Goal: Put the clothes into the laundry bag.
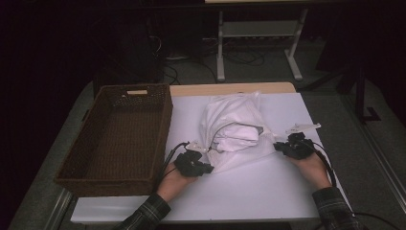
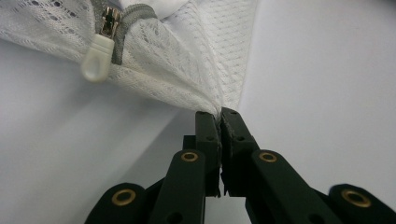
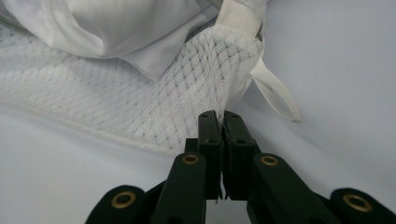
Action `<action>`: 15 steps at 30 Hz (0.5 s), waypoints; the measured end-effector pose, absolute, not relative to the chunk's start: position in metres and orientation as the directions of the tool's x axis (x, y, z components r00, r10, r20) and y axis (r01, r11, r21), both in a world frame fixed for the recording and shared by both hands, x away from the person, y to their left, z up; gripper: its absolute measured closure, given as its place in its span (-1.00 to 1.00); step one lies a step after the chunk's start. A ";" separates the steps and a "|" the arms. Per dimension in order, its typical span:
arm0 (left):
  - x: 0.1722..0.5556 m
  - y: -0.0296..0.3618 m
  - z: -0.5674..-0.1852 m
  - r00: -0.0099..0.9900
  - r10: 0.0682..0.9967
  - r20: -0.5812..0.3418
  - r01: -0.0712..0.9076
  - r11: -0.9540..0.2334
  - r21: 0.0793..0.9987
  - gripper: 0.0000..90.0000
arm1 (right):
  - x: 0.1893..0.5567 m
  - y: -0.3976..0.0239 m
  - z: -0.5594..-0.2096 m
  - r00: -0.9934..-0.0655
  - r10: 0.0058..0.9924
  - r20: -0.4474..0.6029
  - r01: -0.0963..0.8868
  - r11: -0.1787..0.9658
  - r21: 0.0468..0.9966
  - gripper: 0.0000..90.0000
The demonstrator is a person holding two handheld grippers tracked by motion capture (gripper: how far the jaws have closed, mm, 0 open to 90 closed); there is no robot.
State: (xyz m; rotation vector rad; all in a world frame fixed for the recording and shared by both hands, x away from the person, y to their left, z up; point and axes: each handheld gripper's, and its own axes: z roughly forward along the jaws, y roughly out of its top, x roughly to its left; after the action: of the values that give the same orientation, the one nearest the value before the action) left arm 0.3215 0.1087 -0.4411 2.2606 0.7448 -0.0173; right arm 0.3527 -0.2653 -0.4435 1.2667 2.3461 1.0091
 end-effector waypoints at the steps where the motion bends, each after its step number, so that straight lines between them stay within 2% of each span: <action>1: 0.322 0.109 -0.441 0.830 0.508 -0.229 0.519 -0.554 0.651 0.93 | 0.352 -0.265 -0.444 -0.571 0.818 0.072 0.616 0.368 0.697 0.93; 15: 0.322 0.111 -0.441 0.822 0.521 -0.229 0.527 -0.546 0.651 0.93 | 0.332 -0.272 -0.444 -0.580 0.813 0.054 0.608 0.387 0.693 0.93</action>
State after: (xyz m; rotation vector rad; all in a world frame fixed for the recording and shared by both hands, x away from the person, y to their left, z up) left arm 0.3219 0.1108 -0.4412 2.2536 0.7637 -0.0110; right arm 0.3320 -0.2716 -0.4441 1.2462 2.3553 0.9887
